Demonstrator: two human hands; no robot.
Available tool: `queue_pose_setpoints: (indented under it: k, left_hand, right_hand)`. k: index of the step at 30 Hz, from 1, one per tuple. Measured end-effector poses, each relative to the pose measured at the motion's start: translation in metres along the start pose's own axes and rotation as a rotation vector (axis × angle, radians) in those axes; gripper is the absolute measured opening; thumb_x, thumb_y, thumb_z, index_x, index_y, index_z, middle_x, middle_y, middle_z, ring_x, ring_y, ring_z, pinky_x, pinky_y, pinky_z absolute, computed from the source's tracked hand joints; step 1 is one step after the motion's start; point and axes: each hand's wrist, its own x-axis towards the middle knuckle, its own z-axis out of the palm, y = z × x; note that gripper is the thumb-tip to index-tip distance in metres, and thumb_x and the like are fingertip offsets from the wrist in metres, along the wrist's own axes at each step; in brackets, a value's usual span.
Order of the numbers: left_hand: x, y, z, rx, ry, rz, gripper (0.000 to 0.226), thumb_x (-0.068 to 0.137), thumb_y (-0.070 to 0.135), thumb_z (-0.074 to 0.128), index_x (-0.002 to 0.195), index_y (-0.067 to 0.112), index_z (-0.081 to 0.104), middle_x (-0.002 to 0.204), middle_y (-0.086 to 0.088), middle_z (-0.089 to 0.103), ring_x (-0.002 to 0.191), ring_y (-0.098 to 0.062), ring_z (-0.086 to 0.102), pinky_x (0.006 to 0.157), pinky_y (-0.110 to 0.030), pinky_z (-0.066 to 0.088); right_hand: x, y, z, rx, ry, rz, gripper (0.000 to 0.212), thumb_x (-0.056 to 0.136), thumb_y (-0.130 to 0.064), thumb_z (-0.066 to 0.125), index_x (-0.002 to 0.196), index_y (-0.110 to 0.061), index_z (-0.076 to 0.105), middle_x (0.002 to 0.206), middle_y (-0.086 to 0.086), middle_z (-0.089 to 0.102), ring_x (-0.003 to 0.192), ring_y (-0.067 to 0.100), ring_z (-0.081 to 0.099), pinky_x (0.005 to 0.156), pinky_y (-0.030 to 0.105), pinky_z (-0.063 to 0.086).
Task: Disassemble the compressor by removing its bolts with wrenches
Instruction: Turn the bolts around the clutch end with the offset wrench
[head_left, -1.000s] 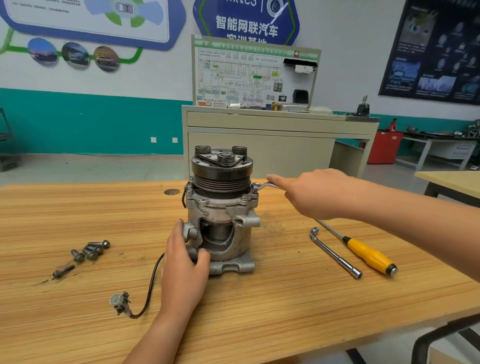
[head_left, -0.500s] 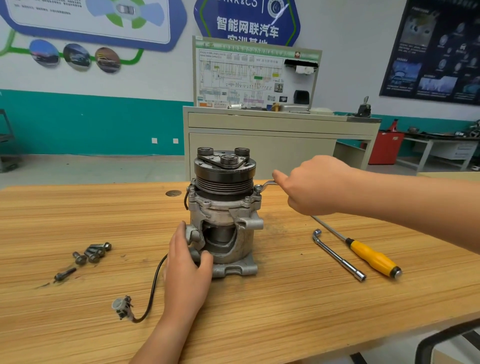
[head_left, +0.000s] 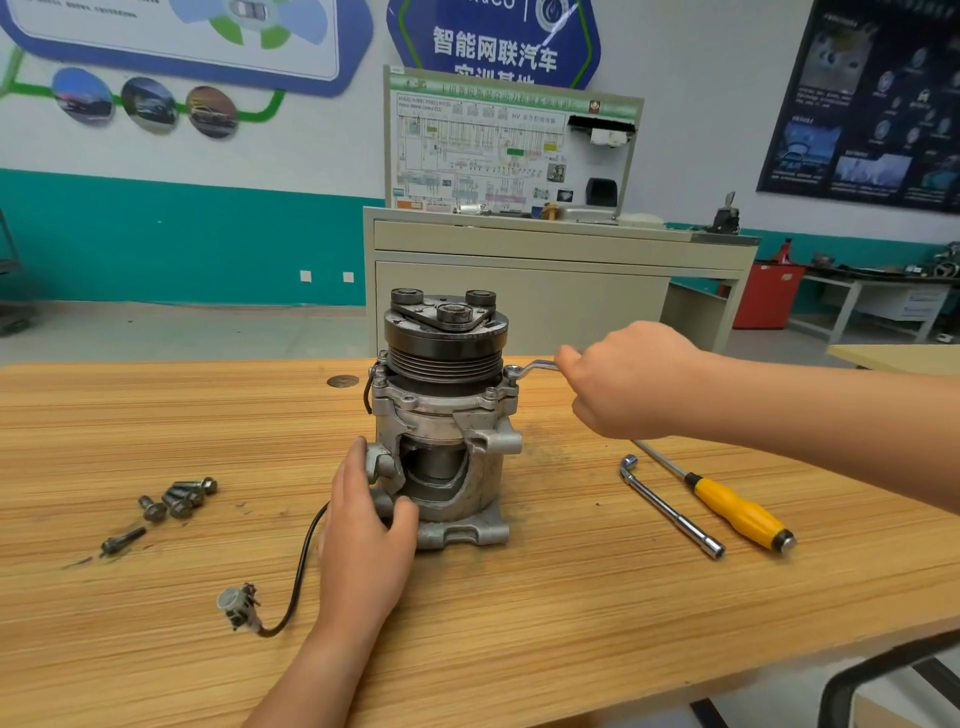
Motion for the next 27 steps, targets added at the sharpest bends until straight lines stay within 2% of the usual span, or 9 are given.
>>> queue_pose_setpoints:
  k: [7,9,10,12,14,19,21,23,27]
  left_hand:
    - [-0.001,0.001,-0.001,-0.007,-0.006,0.002,0.07,0.089,0.011,0.053,0.149,0.024,0.018,0.152,0.008,0.025,0.137,-0.011,0.027,0.113,-0.042,0.026]
    - [-0.001,0.0,-0.002,-0.006,-0.006,0.005,0.07,0.089,0.011,0.053,0.149,0.024,0.018,0.152,0.008,0.026,0.137,-0.011,0.027,0.113,-0.041,0.026]
    - [0.0,0.0,-0.002,-0.003,-0.006,0.005,0.071,0.089,0.01,0.053,0.149,0.024,0.019,0.151,0.007,0.026,0.137,-0.012,0.028,0.113,-0.041,0.026]
    - [0.0,-0.001,-0.002,0.005,-0.005,-0.002,0.071,0.088,0.01,0.053,0.149,0.025,0.019,0.151,0.008,0.027,0.137,-0.012,0.028,0.113,-0.042,0.026]
    - [0.0,0.0,-0.003,0.01,-0.002,0.003,0.071,0.088,0.009,0.053,0.149,0.024,0.02,0.151,0.008,0.028,0.137,-0.012,0.027,0.113,-0.041,0.026]
    - [0.0,0.0,-0.003,0.036,0.002,0.008,0.07,0.088,0.01,0.053,0.149,0.024,0.02,0.151,0.007,0.028,0.138,-0.011,0.027,0.112,-0.04,0.027]
    - [0.0,0.0,-0.003,0.035,0.006,0.01,0.07,0.088,0.01,0.053,0.149,0.023,0.02,0.151,0.007,0.028,0.137,-0.011,0.028,0.111,-0.036,0.027]
    - [0.0,-0.001,-0.003,0.038,0.011,0.015,0.07,0.088,0.01,0.054,0.148,0.022,0.021,0.151,0.006,0.028,0.137,-0.011,0.027,0.109,-0.033,0.025]
    - [0.001,-0.001,-0.002,0.037,0.007,0.015,0.07,0.089,0.011,0.054,0.149,0.023,0.02,0.152,0.007,0.027,0.138,-0.01,0.026,0.11,-0.035,0.024]
  right_hand:
    - [0.024,0.014,0.02,-0.114,0.027,-0.002,0.018,0.094,-0.006,0.039,0.111,-0.007,0.042,0.058,-0.002,0.038,0.046,0.013,0.038,0.042,0.024,0.029]
    - [0.041,0.014,0.027,-0.021,0.08,0.013,0.019,0.092,-0.004,0.042,0.111,-0.007,0.045,0.07,0.0,0.05,0.062,0.018,0.052,0.064,0.028,0.046]
    - [0.05,0.014,0.033,0.012,0.128,0.001,0.021,0.092,-0.003,0.043,0.113,-0.006,0.046,0.083,0.003,0.058,0.077,0.022,0.058,0.084,0.034,0.045]
    - [0.071,0.011,0.046,0.062,0.244,-0.025,0.031,0.091,-0.002,0.043,0.121,-0.006,0.045,0.114,0.009,0.06,0.108,0.024,0.054,0.108,0.039,0.024]
    - [0.087,0.005,0.052,0.169,0.354,-0.043,0.041,0.091,0.001,0.041,0.13,-0.008,0.043,0.134,0.008,0.05,0.124,0.019,0.045,0.112,0.035,0.011]
    - [0.088,-0.004,0.054,0.462,0.498,0.016,0.037,0.094,-0.001,0.041,0.129,-0.007,0.05,0.127,0.011,0.057,0.115,0.024,0.054,0.104,0.032,0.026]
    - [0.073,-0.002,0.048,0.694,0.538,0.198,0.036,0.098,-0.011,0.038,0.133,-0.01,0.045,0.102,0.015,0.066,0.091,0.029,0.06,0.08,0.032,0.038]
    - [0.053,-0.003,0.039,0.911,0.567,0.313,0.042,0.1,-0.02,0.034,0.142,-0.012,0.03,0.072,0.008,0.059,0.064,0.026,0.055,0.057,0.033,0.038]
    - [-0.007,-0.012,0.025,0.715,0.481,0.306,0.044,0.1,-0.025,0.032,0.143,-0.021,0.024,0.053,-0.004,0.039,0.045,0.013,0.037,0.042,0.027,0.026]
